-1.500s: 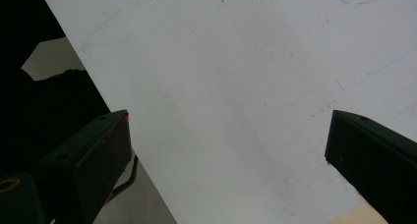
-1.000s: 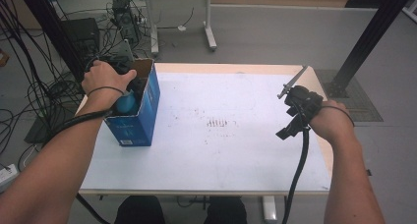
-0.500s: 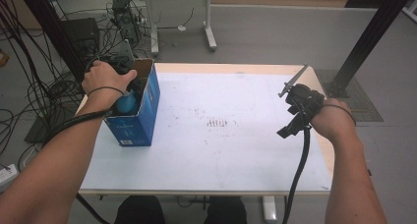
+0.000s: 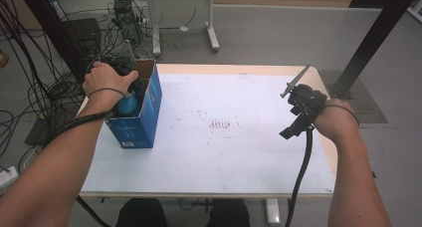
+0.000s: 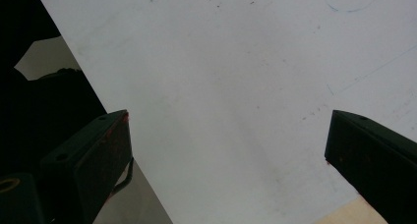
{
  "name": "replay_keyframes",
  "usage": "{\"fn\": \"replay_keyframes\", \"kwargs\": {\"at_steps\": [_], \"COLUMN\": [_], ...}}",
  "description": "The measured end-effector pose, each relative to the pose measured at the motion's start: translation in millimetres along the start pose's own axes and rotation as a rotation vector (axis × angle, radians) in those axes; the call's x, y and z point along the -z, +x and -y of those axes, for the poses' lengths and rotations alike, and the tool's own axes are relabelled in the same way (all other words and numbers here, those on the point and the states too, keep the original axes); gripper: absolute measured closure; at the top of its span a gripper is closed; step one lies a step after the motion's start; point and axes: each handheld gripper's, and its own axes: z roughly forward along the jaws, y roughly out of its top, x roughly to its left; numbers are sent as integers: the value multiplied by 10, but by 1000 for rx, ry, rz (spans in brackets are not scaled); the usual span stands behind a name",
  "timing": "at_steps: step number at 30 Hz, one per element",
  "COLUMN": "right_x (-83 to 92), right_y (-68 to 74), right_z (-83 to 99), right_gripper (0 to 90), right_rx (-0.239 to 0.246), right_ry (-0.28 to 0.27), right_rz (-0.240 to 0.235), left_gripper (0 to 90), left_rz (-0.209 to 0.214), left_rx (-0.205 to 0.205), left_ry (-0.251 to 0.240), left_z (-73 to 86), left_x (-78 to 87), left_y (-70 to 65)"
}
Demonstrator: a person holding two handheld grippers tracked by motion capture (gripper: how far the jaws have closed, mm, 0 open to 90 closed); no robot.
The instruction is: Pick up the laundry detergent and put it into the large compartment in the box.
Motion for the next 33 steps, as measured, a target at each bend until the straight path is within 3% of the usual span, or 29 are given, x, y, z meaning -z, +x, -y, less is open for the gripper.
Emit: {"fn": "replay_keyframes", "kwargs": {"at_steps": [33], "right_x": [0], "right_y": [19], "right_z": [-17], "right_gripper": [37], "right_rx": [7], "right_ry": [-7], "right_rz": [1], "left_gripper": [369], "left_rz": [12], "left_rx": [-6], "left_ry": [-5], "left_z": [18], "left_x": [-8], "left_y": [22]}}
